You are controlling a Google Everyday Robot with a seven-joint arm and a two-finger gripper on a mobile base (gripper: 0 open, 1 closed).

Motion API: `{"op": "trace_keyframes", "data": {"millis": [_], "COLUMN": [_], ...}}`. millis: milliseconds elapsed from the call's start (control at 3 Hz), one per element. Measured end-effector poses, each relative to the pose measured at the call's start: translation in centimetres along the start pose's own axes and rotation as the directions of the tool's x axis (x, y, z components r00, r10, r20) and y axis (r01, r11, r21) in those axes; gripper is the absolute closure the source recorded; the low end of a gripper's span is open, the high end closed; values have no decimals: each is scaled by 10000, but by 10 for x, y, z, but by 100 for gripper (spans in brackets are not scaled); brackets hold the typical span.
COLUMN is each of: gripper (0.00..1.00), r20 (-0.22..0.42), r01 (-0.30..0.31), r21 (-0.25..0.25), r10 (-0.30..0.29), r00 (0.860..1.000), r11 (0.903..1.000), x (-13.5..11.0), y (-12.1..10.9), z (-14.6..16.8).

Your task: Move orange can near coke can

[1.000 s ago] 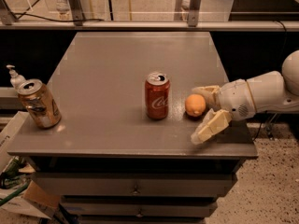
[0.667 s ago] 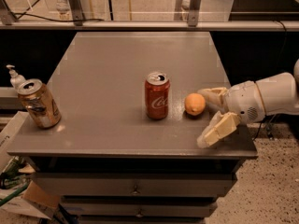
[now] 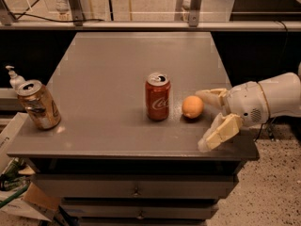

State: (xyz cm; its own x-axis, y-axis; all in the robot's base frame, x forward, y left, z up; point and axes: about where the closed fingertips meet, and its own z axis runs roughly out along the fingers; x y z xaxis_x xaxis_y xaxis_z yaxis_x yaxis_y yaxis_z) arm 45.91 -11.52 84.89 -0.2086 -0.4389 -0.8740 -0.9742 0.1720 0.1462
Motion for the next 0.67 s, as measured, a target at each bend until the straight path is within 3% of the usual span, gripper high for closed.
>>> {"op": "trace_keyframes", "data": {"millis": [667], "gripper": [0], "r20": [30], "r01": [-197], "r21": [-244], "r10": [198], "r00": [9998], "r11": [9995], "x": [-7], "y": [27], "z": [-2]}}
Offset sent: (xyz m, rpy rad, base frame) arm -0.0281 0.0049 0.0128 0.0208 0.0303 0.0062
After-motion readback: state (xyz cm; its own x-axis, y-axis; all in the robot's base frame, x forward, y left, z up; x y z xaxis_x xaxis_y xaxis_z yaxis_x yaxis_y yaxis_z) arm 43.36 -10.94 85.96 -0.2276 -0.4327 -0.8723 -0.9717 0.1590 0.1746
